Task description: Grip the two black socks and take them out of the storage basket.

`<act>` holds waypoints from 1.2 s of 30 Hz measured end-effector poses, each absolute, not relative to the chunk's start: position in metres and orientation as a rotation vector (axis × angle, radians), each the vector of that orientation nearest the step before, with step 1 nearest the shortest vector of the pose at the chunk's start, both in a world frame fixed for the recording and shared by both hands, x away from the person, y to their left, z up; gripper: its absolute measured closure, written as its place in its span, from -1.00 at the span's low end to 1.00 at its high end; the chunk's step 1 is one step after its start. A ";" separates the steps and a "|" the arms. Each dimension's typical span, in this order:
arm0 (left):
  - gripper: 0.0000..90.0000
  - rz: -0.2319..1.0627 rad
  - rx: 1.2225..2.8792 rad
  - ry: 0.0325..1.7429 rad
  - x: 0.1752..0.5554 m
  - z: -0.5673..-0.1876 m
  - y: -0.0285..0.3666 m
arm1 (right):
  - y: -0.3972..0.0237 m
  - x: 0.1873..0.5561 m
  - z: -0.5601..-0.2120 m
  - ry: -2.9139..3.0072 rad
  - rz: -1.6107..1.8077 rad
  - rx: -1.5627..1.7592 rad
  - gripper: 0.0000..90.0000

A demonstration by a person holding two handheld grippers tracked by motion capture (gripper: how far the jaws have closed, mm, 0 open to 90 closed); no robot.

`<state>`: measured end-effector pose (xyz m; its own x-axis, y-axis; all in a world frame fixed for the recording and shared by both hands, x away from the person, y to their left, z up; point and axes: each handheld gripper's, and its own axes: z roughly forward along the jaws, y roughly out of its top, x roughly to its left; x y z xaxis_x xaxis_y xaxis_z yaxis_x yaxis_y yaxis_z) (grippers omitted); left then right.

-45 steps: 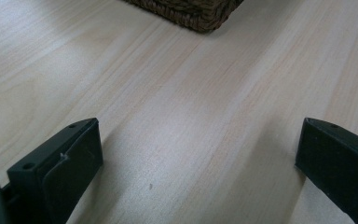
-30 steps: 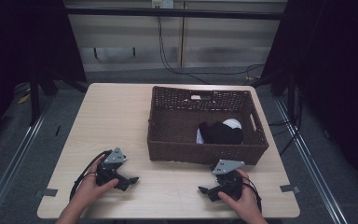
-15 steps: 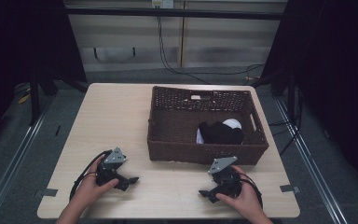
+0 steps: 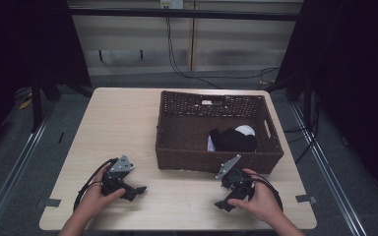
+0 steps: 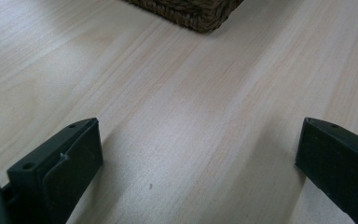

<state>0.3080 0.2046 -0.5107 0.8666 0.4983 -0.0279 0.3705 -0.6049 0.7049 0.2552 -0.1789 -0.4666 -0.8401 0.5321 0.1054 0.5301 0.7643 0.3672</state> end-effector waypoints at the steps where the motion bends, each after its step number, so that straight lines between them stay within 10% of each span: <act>1: -1.00 0.221 2.290 0.621 0.308 -0.511 0.205 | -0.178 0.256 -0.465 2.955 0.590 0.886 -0.70; 36: -1.00 0.221 2.290 0.621 0.308 -0.511 0.205 | -0.189 0.279 -0.386 3.070 0.348 0.834 -0.67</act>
